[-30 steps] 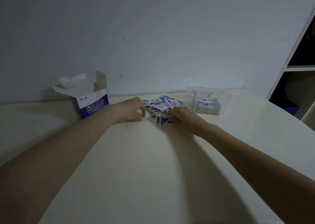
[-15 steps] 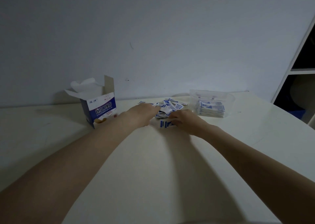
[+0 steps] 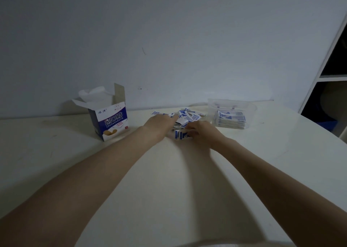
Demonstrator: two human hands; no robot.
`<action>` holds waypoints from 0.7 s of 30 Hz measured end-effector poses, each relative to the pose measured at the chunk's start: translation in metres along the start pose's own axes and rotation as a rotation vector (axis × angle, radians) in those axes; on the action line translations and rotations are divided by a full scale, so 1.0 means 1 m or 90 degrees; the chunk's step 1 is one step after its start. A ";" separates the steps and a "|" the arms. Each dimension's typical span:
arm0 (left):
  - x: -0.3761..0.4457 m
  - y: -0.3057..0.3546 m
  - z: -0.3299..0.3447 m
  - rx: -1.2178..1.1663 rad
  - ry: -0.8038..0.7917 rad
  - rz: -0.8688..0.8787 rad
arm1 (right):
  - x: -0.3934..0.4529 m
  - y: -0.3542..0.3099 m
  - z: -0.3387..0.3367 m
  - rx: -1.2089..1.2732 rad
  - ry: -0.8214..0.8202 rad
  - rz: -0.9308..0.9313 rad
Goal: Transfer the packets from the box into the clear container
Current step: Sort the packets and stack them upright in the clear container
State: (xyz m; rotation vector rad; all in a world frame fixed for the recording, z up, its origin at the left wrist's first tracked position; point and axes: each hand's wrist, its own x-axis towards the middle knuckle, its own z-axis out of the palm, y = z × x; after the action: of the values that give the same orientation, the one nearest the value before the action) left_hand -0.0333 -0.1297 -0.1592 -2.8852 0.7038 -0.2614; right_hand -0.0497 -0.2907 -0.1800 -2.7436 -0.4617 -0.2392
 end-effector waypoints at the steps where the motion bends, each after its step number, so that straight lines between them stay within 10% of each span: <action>1: 0.000 -0.003 0.000 -0.052 0.024 -0.027 | -0.001 0.001 -0.001 -0.004 -0.005 -0.001; 8: -0.003 -0.019 -0.018 -0.759 0.101 -0.290 | -0.005 0.008 -0.022 0.395 0.030 0.143; 11: -0.008 -0.014 -0.016 -0.881 0.042 -0.309 | -0.011 0.005 -0.038 0.646 0.075 0.189; 17: -0.005 0.003 -0.022 -0.974 0.043 -0.279 | -0.011 -0.011 -0.044 0.514 0.047 0.157; 21: 0.006 0.002 -0.022 -1.039 0.165 -0.335 | -0.006 -0.018 -0.049 0.719 0.059 0.216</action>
State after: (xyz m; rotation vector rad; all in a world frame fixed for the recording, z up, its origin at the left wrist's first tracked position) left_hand -0.0333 -0.1364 -0.1376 -4.6561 0.0068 -0.1052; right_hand -0.0667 -0.2939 -0.1304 -1.6453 -0.0404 0.0046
